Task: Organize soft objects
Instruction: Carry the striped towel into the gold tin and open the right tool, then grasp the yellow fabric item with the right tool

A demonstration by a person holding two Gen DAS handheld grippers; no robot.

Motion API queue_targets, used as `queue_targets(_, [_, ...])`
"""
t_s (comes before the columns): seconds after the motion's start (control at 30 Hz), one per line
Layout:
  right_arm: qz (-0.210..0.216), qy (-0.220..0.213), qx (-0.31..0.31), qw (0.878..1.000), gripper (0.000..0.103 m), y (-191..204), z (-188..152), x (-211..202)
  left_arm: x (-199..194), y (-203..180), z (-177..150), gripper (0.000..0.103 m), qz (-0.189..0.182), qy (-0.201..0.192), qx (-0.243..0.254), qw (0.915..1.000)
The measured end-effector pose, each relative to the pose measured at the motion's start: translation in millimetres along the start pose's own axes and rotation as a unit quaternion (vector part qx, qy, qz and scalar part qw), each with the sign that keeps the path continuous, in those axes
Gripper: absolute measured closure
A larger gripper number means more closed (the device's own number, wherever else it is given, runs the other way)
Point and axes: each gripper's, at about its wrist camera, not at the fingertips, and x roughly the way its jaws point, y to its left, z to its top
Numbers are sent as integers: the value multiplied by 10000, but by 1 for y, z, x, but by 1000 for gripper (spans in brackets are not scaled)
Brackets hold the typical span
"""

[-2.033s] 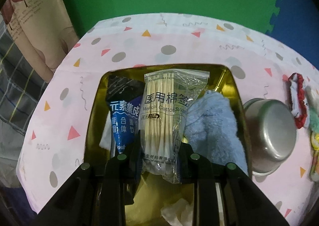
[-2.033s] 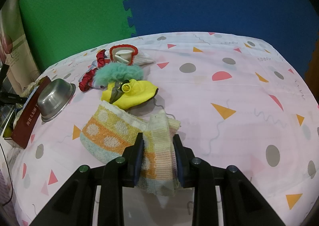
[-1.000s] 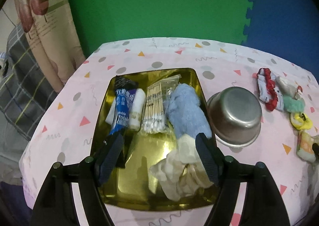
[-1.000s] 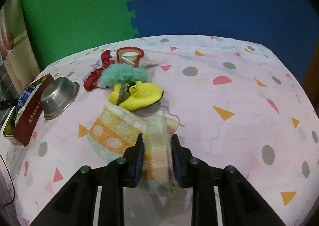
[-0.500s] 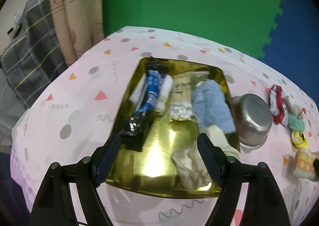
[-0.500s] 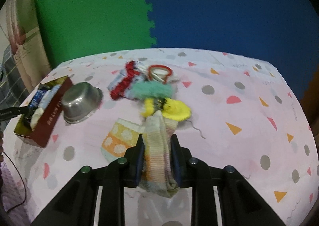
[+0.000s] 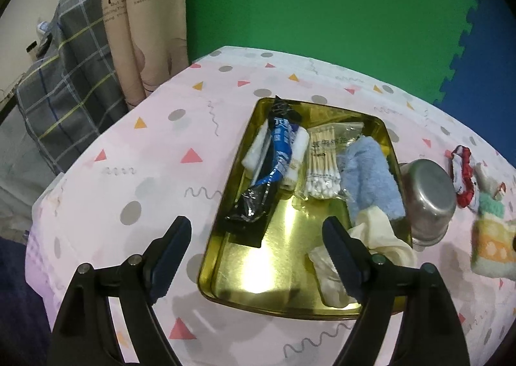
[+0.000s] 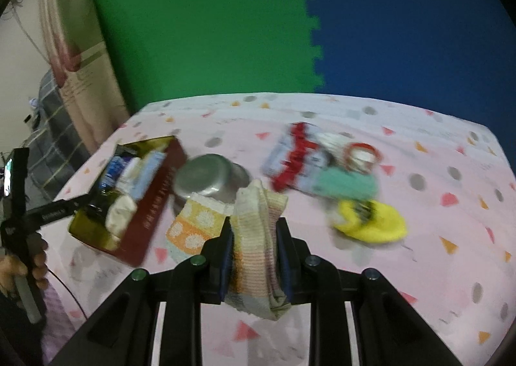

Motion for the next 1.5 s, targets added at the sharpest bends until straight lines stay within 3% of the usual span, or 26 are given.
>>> queue_targets(0.43, [899,66,-72,9959,79,102,55,76,-1,27,8,21,294,-148,-438,9985])
queue_targets(0.77, [973,193,1,9951,78,153,84,138,1,39,10,20,83,-121,-659,9977])
queue_targets(0.97, [881,608,-195,9941,69,166,74,171,6,36,9,20,-5,-57,-627,9980])
queue_targets(1.17, [731,428,-446,9954,57,156,63,148,4,30,7,20,-81,-96,-588,9982])
queue_targets(1.5, [481,198,-580,9970,54,93,37,74,2,10,1,20,-52,-120,-236,9996])
